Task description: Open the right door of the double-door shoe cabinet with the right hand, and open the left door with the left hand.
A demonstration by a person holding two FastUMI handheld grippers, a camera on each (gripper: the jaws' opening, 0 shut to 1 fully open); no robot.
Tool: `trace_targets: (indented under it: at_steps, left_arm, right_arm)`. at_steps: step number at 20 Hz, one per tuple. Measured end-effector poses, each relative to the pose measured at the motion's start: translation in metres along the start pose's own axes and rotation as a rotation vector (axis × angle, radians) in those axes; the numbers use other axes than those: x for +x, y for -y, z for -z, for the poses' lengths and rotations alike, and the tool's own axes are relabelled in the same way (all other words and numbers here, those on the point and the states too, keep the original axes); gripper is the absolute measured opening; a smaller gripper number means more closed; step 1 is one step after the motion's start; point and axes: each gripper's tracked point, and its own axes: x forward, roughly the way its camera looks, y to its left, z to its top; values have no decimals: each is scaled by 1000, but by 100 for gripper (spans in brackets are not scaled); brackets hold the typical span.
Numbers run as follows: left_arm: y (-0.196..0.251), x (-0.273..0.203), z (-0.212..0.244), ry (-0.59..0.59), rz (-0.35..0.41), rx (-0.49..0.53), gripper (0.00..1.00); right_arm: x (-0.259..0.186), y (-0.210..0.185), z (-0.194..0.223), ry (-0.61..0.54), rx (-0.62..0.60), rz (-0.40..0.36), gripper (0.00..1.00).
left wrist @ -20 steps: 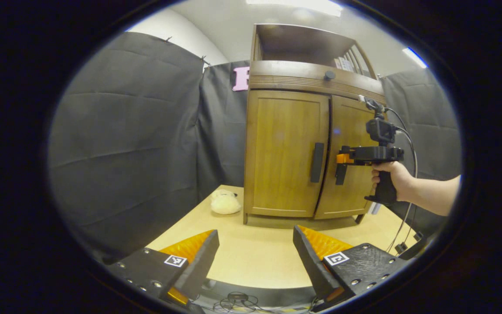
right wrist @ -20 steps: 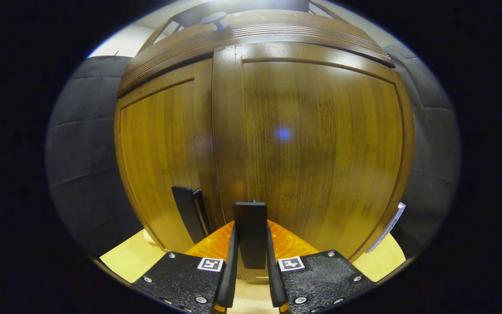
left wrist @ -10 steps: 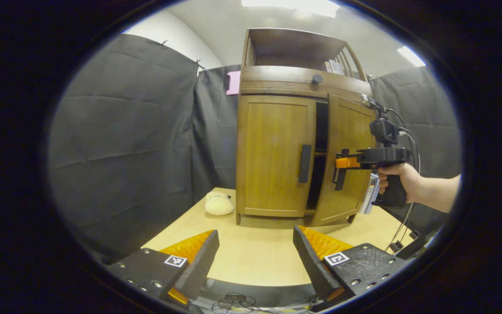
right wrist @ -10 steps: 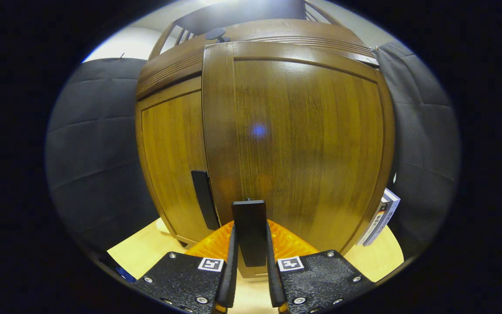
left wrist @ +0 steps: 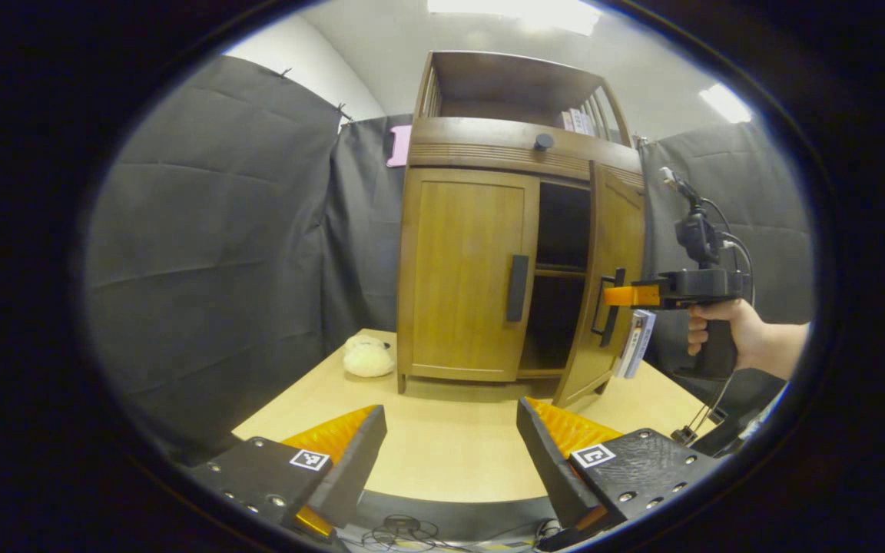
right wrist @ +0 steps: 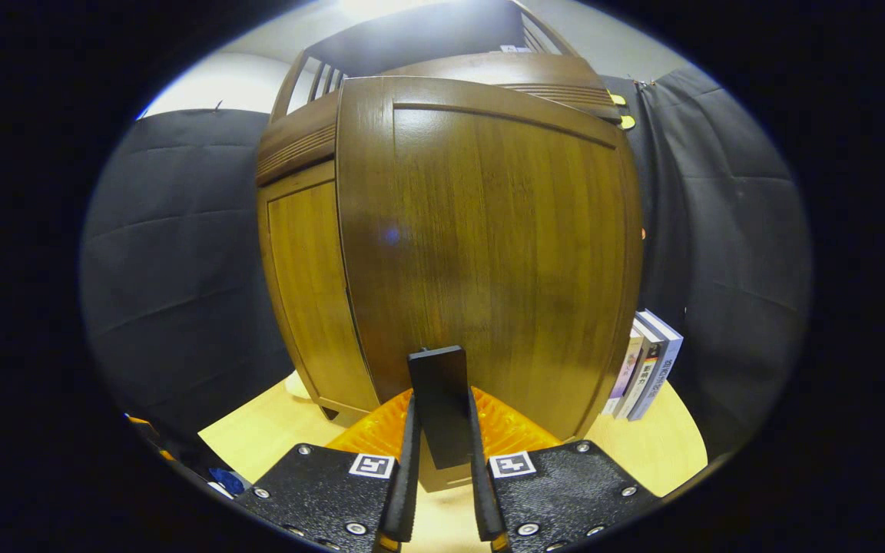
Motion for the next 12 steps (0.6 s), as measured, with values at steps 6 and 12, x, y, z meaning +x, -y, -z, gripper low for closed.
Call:
trace_targets:
  at_steps: [6,12]
  left_arm:
    - [7,5,-4,19,48,20,100]
    - [29,22,1,0,99,25,100]
  right_arm:
    - [-26,14,6,-6,-1,16,29]
    - [-55,39,14,-10,36,45,26]
